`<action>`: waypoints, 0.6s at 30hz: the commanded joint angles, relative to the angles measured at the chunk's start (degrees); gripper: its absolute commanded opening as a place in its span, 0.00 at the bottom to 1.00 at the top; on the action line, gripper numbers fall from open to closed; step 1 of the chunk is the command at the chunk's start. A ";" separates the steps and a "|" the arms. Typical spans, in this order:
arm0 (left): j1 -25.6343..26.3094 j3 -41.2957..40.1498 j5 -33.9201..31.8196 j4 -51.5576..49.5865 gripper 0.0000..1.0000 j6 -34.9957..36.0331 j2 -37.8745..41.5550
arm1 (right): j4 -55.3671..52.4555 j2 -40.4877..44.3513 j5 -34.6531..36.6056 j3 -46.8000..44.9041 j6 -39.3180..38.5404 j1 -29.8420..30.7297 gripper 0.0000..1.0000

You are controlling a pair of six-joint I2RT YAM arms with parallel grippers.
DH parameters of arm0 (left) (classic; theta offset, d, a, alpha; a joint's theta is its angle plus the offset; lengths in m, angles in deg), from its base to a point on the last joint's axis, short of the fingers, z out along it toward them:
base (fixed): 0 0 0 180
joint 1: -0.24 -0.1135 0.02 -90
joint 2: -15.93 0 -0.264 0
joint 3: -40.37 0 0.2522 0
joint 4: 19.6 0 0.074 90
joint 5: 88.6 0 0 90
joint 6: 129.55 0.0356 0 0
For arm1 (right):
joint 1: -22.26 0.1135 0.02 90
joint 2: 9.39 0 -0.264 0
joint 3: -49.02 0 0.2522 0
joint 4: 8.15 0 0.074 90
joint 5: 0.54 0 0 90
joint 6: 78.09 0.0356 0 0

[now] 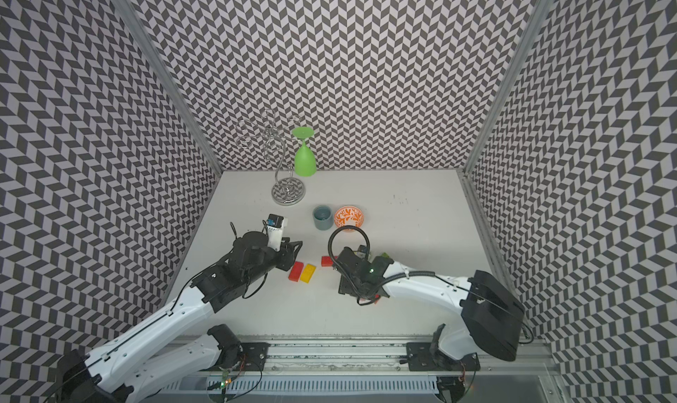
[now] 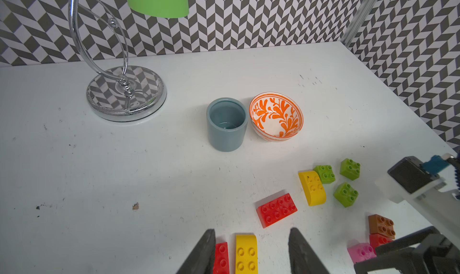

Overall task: Assemble the letter s with lego
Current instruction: Pick up the lego brick from the center of the board.

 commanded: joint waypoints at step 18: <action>-0.83 0.27 -1.79 -0.17 0.49 -1.14 -0.43 | -2.67 -4.40 1.80 -0.38 1.76 -1.24 0.59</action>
